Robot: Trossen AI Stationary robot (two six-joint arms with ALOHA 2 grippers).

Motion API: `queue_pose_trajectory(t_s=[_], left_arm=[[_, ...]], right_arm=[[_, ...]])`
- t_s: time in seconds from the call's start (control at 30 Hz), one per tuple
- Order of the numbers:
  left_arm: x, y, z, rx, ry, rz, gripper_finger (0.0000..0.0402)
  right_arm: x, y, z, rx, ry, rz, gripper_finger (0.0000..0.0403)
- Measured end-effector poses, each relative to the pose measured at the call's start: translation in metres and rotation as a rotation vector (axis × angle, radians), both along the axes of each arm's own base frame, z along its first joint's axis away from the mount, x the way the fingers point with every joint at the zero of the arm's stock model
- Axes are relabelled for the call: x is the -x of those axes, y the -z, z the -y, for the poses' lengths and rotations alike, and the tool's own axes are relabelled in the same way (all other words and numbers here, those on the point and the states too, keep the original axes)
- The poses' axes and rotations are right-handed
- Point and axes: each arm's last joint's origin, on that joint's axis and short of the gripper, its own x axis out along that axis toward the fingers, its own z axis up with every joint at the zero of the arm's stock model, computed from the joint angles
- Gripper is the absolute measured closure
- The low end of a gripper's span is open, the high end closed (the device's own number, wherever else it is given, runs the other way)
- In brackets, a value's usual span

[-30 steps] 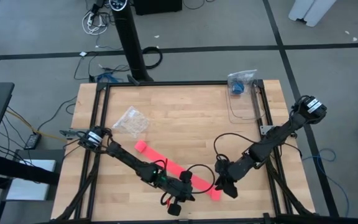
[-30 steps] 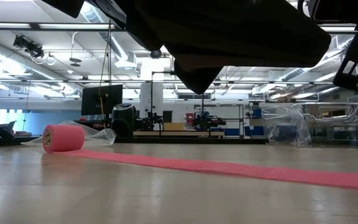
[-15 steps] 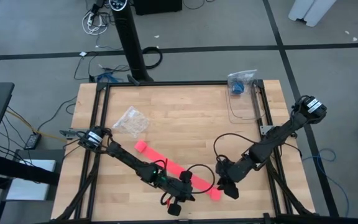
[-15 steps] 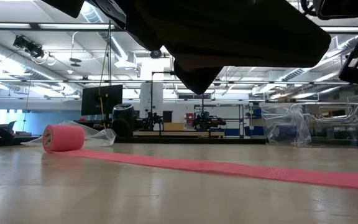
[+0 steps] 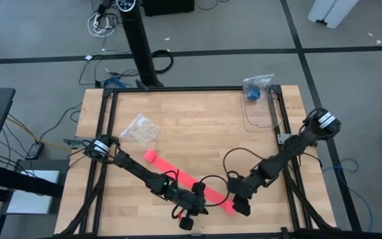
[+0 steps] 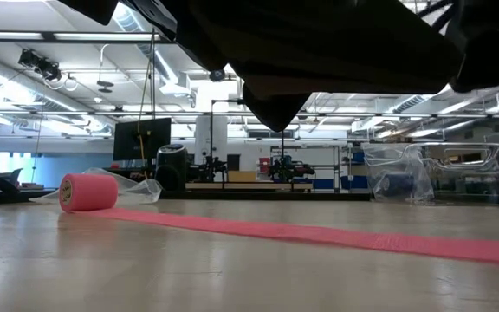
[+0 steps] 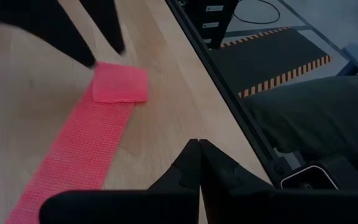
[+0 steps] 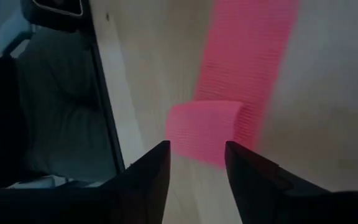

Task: Roll bandage
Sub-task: Roll the pink bandage

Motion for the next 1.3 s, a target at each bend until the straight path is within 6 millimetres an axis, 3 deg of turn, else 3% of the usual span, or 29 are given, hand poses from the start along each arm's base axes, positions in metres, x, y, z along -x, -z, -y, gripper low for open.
queue_pose_trajectory(t_s=[0.23, 0.5, 0.77, 1.3], left_arm=[[0.000, 0.000, 0.000, 0.000, 0.000, 0.001, 0.0395], [0.000, -0.001, 0.000, 0.003, 0.000, 0.006, 0.0395], [0.000, -0.001, 0.000, 0.004, 0.000, 0.008, 0.0395], [-0.001, -0.002, 0.001, 0.011, -0.001, 0.021, 0.0395]], right_arm=[[-0.005, 0.012, -0.003, -0.003, -0.001, -0.003, 0.0235], [-0.004, -0.005, 0.001, 0.021, 0.037, 0.083, 0.0235], [-0.005, 0.005, 0.004, 0.051, 0.023, 0.039, 0.0235], [-0.006, 0.003, 0.002, -0.023, -0.009, 0.007, 0.0238]])
